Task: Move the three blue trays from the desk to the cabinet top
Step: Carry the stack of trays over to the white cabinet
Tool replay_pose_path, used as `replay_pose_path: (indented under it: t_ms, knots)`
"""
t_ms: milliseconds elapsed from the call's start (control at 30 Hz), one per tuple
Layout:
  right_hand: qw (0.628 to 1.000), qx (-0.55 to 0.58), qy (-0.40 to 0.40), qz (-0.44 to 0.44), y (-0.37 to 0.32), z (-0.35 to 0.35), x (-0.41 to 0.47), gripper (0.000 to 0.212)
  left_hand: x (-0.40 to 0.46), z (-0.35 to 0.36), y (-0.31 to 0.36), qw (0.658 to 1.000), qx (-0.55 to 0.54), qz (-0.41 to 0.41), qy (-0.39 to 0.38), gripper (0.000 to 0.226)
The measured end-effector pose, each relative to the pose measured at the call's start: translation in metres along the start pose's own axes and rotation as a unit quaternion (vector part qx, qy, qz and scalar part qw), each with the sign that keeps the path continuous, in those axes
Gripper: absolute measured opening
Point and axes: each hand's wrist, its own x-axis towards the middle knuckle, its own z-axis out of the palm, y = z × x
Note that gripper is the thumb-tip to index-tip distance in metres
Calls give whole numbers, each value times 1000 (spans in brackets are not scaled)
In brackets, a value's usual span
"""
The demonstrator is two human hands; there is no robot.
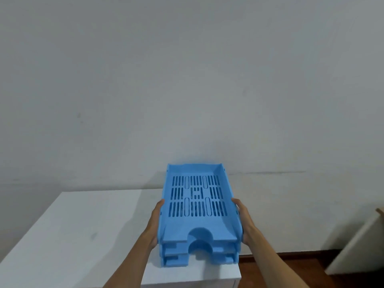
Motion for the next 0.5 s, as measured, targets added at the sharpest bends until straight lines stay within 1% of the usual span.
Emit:
replay_pose_path:
  t_ms: [167, 233, 367, 500]
  knots:
    - [1000, 14, -10, 5, -6, 4, 12, 54, 10, -1, 8, 1000, -5, -4, -14, 66]
    - [1000, 17, -7, 8, -5, 4, 16, 57, 14, -2, 11, 1000, -4, -5, -9, 67]
    - [1000, 8, 3, 19, -7, 8, 23, 70, 22, -6, 16, 1000, 14, -11, -7, 68]
    - [1000, 11, -10, 21, -12, 6, 26, 66, 27, -5, 16, 1000, 12, -17, 3, 68]
